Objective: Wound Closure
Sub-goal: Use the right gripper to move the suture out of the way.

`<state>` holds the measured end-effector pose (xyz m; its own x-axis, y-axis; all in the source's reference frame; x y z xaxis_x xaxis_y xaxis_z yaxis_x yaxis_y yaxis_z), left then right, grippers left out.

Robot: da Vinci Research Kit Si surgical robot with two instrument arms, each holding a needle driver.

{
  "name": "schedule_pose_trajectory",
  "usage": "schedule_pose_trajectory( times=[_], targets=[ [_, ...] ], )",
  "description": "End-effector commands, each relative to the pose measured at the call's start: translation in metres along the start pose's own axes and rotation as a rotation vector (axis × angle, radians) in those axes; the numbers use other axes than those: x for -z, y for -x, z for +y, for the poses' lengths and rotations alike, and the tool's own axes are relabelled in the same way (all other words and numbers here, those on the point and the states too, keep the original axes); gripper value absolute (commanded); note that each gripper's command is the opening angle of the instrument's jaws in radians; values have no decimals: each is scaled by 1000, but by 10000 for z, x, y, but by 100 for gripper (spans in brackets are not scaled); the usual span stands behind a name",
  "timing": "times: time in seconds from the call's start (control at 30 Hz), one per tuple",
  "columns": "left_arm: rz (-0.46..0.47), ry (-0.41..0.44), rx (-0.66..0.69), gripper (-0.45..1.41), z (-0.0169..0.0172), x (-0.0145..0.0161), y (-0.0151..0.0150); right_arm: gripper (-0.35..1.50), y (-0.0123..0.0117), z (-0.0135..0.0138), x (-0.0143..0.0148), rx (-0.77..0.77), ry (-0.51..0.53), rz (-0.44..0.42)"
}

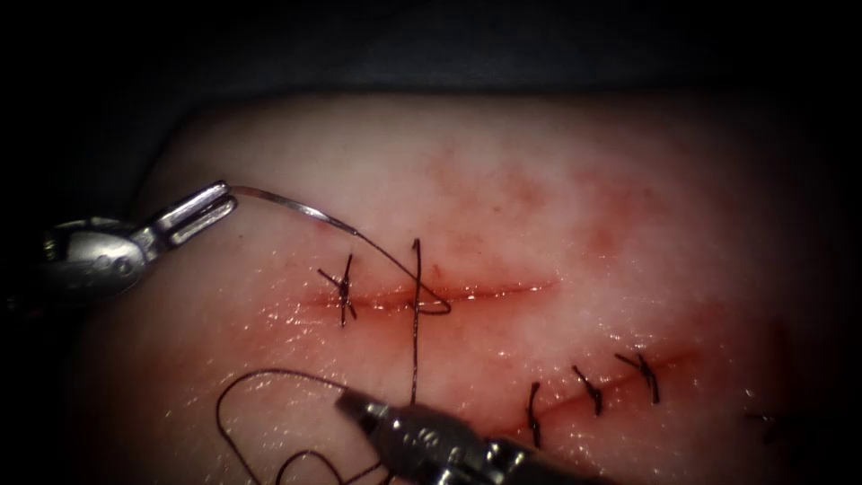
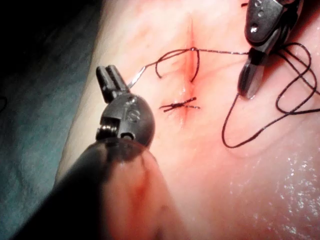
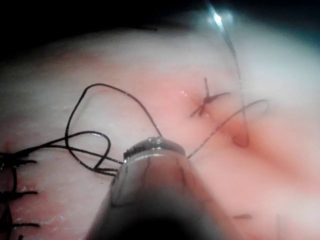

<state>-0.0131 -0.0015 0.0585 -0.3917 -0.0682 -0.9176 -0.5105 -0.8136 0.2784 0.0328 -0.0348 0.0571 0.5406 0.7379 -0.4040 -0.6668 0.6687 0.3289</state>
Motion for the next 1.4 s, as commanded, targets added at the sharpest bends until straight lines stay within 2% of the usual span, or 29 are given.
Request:
schedule_pose_trajectory(
  times=[0.03,0.1,0.17,0.3,0.4,0.5,0.63,0.67,0.7,0.73,0.8,0.87,0.9,0.93,1.13,1.17,1.2,1.4],
  targets=[
    [2,-3,-1,-45,-1,-11,1,-35,-6,15,7,25,48,-14],
    [-2,0,-3,-45,1,-14,1,-35,-1,33,22,39,101,-38],
    [-8,12,-6,-45,2,-16,2,-35,8,70,42,77,207,-92],
    [-7,14,-7,-45,1,-13,2,-35,14,121,52,80,316,-144],
    [-8,15,-7,-45,0,-11,3,-35,16,174,57,84,405,-156],
    [-13,14,-9,-45,-2,-9,4,-35,14,257,68,82,521,-163],
    [-16,13,-9,-45,-2,-9,4,-35,0,326,77,88,583,-125],
    [-16,12,-9,-45,-2,-10,3,-5,-4,341,80,56,597,-98],
    [-16,12,-9,-45,-2,-10,3,46,-6,349,82,10,599,-72],
    [-17,12,-9,-45,-1,-11,4,66,-9,353,85,-47,558,-35],
    [-17,12,-9,-45,-1,-11,5,71,-12,348,89,-77,476,15],
    [-18,14,-10,-45,-1,-11,6,84,-16,334,92,-106,409,58],
    [-19,14,-10,-45,-1,-12,8,98,-21,317,95,-158,345,101],
    [-19,14,-11,-45,0,-12,8,101,-24,304,96,-184,305,127],
    [-21,18,-11,-45,4,-8,13,136,-28,227,100,-311,167,232],
    [-24,20,-12,-45,5,-8,14,140,-27,215,100,-331,142,239],
    [-27,22,-9,-45,6,-7,16,140,-22,186,100,-348,112,216],
    [-39,27,-9,-45,4,0,20,138,1,121,88,-334,88,113]
  ],
)
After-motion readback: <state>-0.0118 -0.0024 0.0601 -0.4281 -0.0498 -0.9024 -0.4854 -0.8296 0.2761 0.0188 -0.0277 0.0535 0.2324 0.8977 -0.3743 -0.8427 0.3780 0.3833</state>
